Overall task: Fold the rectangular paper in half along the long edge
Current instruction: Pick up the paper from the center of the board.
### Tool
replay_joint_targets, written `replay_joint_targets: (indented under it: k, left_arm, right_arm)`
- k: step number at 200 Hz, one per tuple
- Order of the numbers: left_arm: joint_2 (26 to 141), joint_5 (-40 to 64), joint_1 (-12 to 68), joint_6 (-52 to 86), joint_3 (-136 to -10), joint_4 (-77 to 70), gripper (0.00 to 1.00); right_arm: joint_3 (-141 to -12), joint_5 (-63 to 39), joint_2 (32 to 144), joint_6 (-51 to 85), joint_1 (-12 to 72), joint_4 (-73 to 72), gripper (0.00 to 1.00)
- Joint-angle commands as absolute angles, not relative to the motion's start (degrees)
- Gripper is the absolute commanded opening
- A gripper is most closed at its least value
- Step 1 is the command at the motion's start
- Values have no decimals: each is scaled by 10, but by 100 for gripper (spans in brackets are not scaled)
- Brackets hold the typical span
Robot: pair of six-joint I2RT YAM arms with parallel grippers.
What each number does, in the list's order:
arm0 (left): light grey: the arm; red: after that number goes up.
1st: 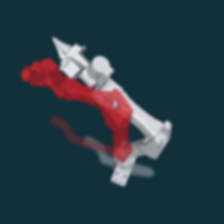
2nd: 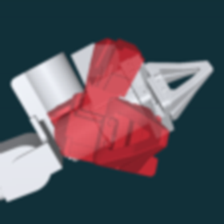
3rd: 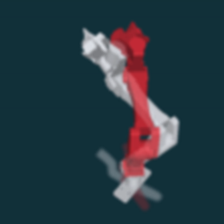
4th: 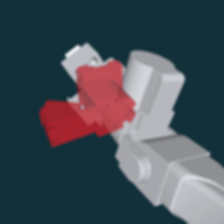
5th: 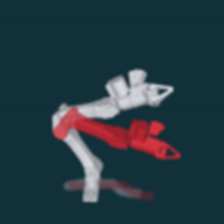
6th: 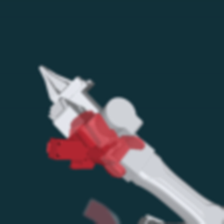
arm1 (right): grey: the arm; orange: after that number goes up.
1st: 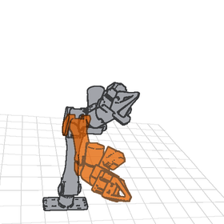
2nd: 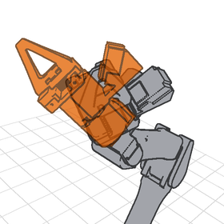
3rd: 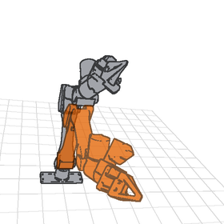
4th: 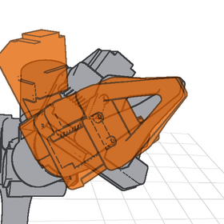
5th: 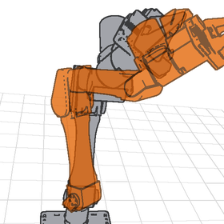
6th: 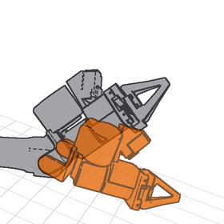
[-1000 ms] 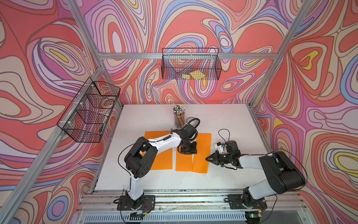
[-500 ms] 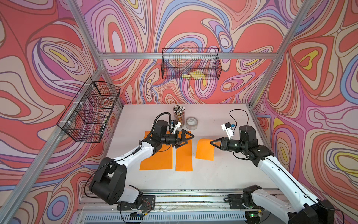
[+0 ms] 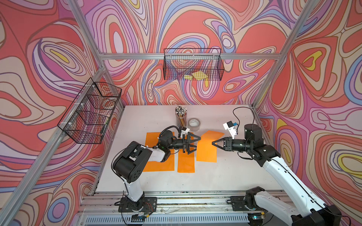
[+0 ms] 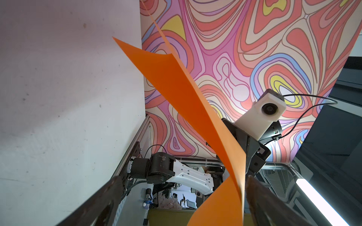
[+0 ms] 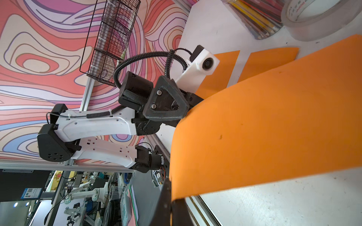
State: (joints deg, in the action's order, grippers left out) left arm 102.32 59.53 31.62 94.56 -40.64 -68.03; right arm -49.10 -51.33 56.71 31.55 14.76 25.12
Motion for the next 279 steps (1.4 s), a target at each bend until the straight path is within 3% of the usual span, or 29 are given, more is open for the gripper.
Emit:
replay_joint_targets:
  k: [1,28,76,106,141,172,198,279]
  left_arm:
    - [1039,587,333,987,-429,-759,99]
    - [1062,582,357,995,-452,-759,91]
    - [1066,586,361,1003,-483,-760,47]
    - [1064,577,347,1009,-482,-760,42]
    - [1053,583,344,1016,-493,-760,20]
    - [1023,583,329,1020,-482,-759,21]
    - [1006,592,326,1025,-478,-759,32]
    - [978,596,316,1022,-450,-759,30]
  right_arm:
    - [-483,-533,569,314,150,238,0]
    - [-477,-553,572,331,150,213,0]
    - [-464,-562,552,331,151,218,0]
    - [-458,-564,537,330,151,230,0]
    - [-446,-558,521,336,152,235,0]
    - [-434,-551,507,344,153,230,0]
    - [-435,-545,503,343,153,234,0]
    - [-423,-513,517,346,153,247,0]
